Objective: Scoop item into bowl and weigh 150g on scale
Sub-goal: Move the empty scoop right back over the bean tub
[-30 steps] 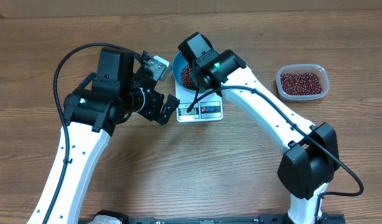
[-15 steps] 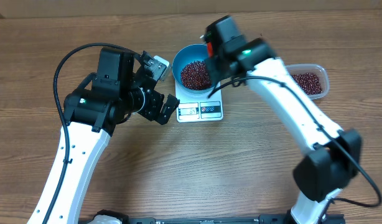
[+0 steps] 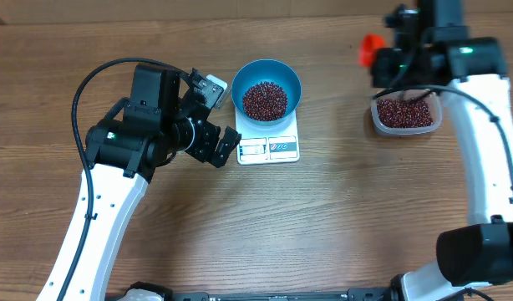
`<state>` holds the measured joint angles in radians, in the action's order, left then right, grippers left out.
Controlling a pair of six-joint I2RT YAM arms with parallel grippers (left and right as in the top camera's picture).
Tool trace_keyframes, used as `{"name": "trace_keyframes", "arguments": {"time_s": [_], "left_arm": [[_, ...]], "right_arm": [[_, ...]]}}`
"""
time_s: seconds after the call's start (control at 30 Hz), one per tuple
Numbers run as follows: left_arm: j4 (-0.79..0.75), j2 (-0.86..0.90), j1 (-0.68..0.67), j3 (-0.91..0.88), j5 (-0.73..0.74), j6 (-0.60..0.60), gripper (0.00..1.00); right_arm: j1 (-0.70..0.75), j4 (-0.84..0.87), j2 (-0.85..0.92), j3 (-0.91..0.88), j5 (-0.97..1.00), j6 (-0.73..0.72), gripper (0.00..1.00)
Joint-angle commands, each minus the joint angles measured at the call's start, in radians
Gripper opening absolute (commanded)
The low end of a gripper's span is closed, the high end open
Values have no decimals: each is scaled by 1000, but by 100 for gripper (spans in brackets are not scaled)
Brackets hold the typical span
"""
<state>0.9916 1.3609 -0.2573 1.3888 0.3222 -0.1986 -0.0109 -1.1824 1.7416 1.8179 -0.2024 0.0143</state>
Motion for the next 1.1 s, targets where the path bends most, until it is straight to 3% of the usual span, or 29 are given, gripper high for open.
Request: {"name": "trace_keyframes", "arguments": {"time_s": [0.0,0.27,0.6,1.07], "left_arm": [[-1,7,2,14,7,-15,100],[-1,7,2,14,8,-15,99],[-1,7,2,14,7,-15,99],[-1,7,2,14,7,-15,99]], "right_arm": [[79,-27,-30,28,-16,48,4],[201,-60,-28,-24,68,100,4],[213,18,-9,-189,250,100,4],[212,69,37,-261,190,99,4]]}}
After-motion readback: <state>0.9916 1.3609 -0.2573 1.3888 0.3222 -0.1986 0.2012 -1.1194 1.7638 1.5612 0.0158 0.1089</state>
